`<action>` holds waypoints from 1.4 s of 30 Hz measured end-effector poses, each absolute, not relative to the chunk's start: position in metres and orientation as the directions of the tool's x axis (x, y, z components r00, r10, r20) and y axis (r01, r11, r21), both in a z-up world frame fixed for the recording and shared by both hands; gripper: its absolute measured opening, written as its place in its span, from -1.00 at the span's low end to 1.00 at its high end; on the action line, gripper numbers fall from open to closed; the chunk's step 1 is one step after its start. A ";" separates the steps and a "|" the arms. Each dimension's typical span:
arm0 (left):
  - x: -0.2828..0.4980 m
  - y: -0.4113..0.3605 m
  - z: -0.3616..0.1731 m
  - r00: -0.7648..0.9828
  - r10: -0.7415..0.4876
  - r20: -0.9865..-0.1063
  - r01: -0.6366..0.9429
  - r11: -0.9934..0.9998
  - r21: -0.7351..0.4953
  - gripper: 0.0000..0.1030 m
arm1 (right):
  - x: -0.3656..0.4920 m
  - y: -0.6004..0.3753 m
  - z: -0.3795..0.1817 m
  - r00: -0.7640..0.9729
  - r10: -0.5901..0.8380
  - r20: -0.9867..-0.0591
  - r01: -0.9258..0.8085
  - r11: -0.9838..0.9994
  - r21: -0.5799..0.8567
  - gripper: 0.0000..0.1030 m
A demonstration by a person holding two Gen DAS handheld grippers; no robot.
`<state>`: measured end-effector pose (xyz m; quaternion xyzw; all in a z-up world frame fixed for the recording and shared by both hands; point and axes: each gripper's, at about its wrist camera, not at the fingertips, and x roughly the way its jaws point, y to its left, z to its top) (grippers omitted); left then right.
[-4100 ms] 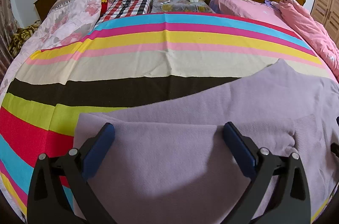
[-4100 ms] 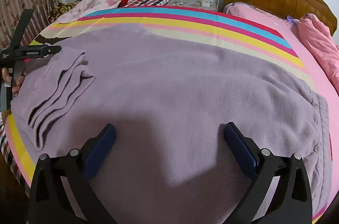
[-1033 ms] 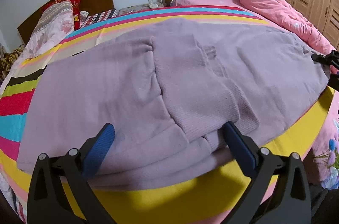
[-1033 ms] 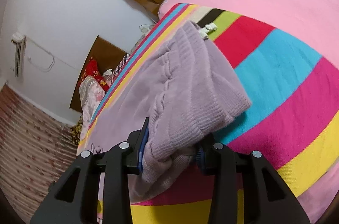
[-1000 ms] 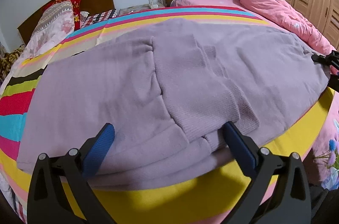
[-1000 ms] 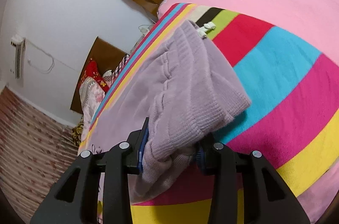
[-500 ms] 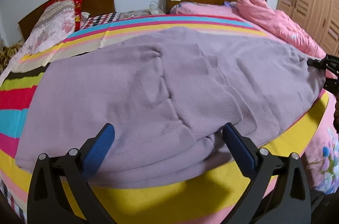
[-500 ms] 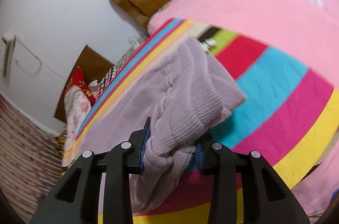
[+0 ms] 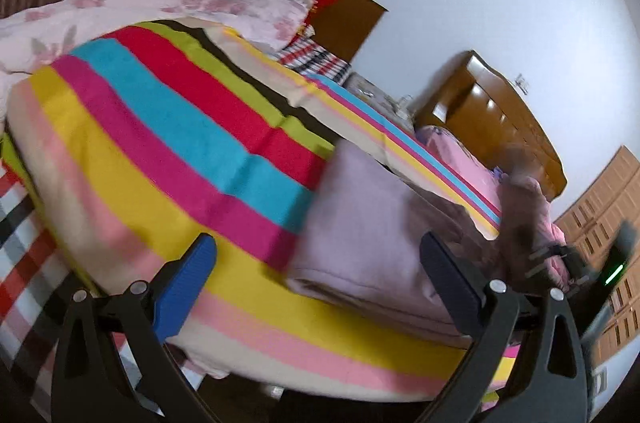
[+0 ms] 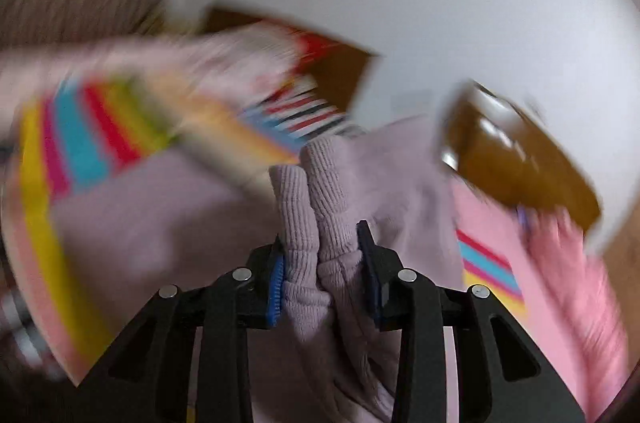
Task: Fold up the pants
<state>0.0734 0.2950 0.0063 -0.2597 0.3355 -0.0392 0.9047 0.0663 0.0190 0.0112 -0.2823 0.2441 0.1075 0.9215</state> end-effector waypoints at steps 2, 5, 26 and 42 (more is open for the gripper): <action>0.072 0.299 0.005 0.762 -0.299 -0.575 -0.077 0.839 -0.539 0.97 | 0.060 0.057 -0.032 0.809 0.063 -0.585 -0.441 0.722 -0.533 -0.42; 0.078 0.296 -0.002 0.720 -0.433 -0.543 -0.007 0.778 -0.629 0.97 | 0.041 0.072 -0.068 0.874 0.009 -0.486 -0.383 0.630 -0.676 -0.41; 0.206 0.174 -0.042 0.232 -0.869 -0.437 0.124 0.472 -0.873 0.95 | -0.014 0.018 -0.026 0.919 0.133 -0.371 -0.353 0.698 -0.623 0.13; 0.208 0.144 -0.054 0.258 -0.725 -0.639 0.065 0.673 -0.737 -0.11 | -0.023 -0.139 -0.040 0.847 -0.008 -0.531 -0.170 0.943 -0.285 0.25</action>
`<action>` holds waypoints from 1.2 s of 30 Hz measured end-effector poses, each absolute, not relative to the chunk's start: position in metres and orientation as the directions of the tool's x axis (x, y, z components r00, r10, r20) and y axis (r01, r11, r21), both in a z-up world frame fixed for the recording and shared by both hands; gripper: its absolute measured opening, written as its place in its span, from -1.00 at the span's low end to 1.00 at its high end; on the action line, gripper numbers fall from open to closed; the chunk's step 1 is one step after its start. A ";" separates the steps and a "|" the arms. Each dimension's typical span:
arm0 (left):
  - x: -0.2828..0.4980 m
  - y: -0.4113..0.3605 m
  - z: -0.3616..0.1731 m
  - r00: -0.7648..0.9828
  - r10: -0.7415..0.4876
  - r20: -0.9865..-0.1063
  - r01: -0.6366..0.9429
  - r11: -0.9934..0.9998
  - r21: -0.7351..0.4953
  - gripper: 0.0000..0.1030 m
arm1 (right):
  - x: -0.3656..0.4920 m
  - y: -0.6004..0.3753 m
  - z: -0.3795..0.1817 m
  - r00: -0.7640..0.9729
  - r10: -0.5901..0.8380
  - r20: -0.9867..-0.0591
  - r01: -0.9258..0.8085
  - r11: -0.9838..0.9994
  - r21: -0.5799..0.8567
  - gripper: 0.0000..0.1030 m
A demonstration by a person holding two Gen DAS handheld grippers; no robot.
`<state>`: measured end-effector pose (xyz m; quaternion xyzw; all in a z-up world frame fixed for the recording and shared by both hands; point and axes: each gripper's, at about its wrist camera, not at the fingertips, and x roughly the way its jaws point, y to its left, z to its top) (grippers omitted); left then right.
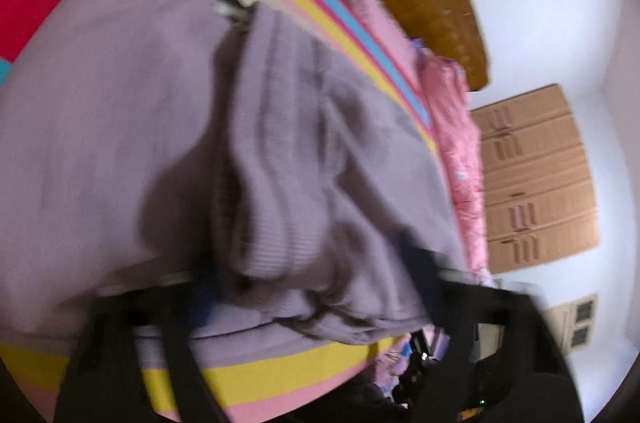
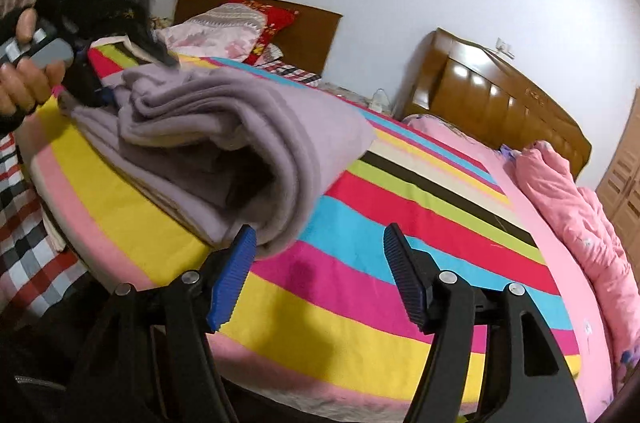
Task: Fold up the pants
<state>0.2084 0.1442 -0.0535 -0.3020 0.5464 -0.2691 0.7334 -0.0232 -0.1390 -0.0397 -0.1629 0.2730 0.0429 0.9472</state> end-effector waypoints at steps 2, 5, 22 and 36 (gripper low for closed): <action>0.206 0.148 -0.059 0.265 -0.744 -0.614 0.062 0.648 -0.759 -0.18 | -0.015 -0.135 -0.047 0.831 0.026 -0.556 -0.191 0.951 -0.242 0.25; 0.203 0.149 -0.060 0.288 -0.742 -0.605 0.084 0.649 -0.756 -0.23 | -0.004 -0.140 -0.048 0.815 0.047 -0.577 -0.175 0.970 -0.168 0.30; 0.190 0.157 0.064 0.563 -0.598 -0.570 0.297 0.790 -0.536 -0.58 | 0.002 -0.087 -0.064 0.848 -0.181 -0.498 -0.079 0.886 -0.457 0.63; 0.162 0.278 -0.065 0.599 -0.600 -0.530 0.060 0.694 -0.718 -0.55 | -0.006 -0.092 -0.063 0.863 -0.171 -0.475 -0.085 0.879 -0.470 0.67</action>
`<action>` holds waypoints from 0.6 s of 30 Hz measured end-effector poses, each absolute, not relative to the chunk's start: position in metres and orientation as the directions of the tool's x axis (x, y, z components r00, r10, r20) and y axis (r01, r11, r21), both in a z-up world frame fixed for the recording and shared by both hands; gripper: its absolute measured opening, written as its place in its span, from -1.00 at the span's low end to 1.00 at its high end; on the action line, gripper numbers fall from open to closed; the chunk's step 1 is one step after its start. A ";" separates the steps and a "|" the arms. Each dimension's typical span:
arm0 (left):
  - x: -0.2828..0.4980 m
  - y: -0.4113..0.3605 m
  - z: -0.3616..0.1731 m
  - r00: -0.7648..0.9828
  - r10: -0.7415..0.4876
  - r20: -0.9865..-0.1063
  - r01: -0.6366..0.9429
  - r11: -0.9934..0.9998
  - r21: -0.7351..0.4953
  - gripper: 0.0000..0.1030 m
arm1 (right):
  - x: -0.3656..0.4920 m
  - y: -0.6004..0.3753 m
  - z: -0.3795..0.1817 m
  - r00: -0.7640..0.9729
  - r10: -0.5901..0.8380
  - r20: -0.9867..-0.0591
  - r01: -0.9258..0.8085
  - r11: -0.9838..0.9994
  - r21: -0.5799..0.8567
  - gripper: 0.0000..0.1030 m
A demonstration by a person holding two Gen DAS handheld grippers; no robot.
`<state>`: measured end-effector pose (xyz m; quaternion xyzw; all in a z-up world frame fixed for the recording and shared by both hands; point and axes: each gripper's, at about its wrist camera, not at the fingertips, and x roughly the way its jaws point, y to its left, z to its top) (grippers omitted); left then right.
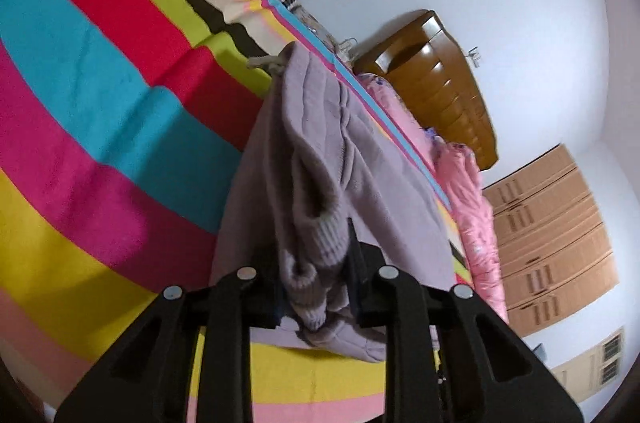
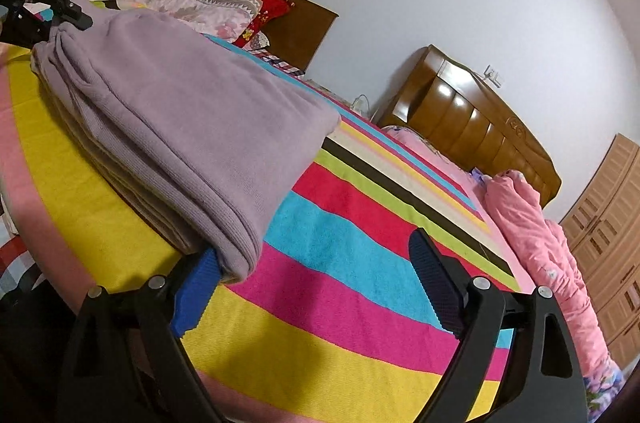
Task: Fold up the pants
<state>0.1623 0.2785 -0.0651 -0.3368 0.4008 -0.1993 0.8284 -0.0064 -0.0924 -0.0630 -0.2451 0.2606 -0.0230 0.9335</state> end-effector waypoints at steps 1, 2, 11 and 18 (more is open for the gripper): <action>0.160 0.277 -0.060 0.612 -0.589 -0.528 0.057 0.699 -0.713 -0.56 | -0.005 -0.095 -0.063 0.863 -0.172 -0.476 -0.084 0.879 -0.469 0.67; 0.156 0.276 -0.053 0.628 -0.577 -0.522 0.056 0.703 -0.709 -0.57 | -0.003 -0.096 -0.063 0.862 -0.172 -0.476 -0.084 0.879 -0.469 0.67; 0.149 0.283 -0.072 0.630 -0.571 -0.526 0.013 0.685 -0.729 -0.55 | -0.002 -0.098 -0.063 0.861 -0.160 -0.483 -0.094 0.883 -0.461 0.67; 0.141 0.283 -0.065 0.676 -0.504 -0.538 -0.056 0.693 -0.719 -0.18 | -0.004 -0.100 -0.060 0.863 -0.136 -0.486 -0.126 0.874 -0.469 0.68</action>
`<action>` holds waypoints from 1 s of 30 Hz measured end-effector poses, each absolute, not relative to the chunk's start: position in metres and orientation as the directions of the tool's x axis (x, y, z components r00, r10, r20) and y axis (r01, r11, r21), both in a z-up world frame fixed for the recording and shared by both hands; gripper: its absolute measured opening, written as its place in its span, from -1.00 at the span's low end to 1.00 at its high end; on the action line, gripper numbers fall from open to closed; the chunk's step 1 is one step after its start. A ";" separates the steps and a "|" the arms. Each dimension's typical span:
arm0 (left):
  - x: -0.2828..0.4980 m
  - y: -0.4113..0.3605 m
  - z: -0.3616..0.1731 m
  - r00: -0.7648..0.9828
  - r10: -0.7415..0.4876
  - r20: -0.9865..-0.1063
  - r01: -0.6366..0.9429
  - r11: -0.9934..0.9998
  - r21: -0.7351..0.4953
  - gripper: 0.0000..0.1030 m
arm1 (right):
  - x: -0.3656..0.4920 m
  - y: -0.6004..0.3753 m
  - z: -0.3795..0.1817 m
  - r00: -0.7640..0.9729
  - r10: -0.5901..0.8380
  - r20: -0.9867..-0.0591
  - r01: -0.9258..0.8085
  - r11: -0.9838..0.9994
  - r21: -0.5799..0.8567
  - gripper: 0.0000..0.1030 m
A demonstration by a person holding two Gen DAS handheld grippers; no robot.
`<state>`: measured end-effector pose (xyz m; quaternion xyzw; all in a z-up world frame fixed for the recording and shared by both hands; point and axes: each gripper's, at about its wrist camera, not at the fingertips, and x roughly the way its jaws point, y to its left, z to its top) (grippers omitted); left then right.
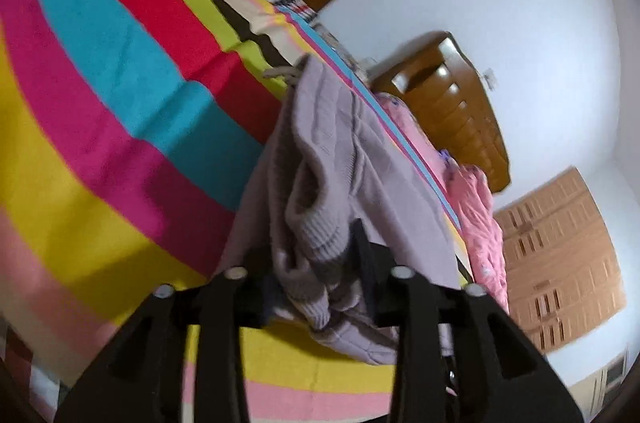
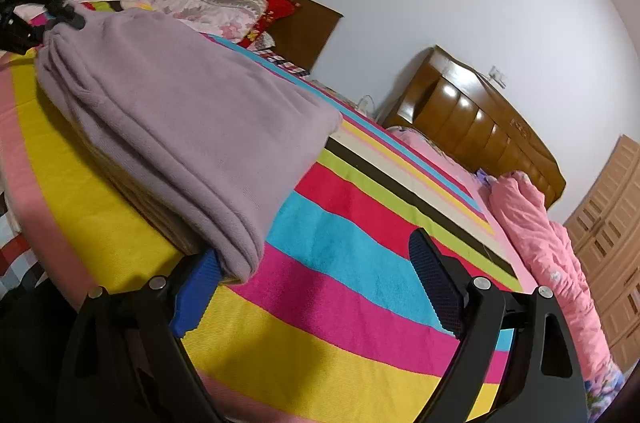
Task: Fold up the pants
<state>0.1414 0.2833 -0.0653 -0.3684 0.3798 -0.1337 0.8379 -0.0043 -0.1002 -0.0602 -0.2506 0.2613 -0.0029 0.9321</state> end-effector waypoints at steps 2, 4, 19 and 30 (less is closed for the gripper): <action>0.128 0.290 -0.051 0.727 -0.382 -0.570 -0.146 0.726 -0.673 0.48 | -0.012 -0.106 -0.053 0.858 -0.052 -0.511 -0.200 0.883 -0.425 0.67; 0.111 0.288 -0.025 0.781 -0.224 -0.582 -0.203 0.792 -0.576 0.52 | -0.024 -0.120 -0.038 0.831 0.128 -0.541 -0.320 0.906 -0.277 0.64; 0.123 0.144 -0.048 0.748 -0.089 -0.658 0.131 0.991 0.014 0.74 | 0.017 -0.109 -0.045 0.738 0.274 -0.617 -0.375 0.926 -0.038 0.17; 0.113 0.154 -0.055 0.789 -0.095 -0.607 0.112 0.994 -0.010 0.78 | 0.023 -0.115 -0.049 0.736 0.277 -0.618 -0.355 0.935 -0.004 0.34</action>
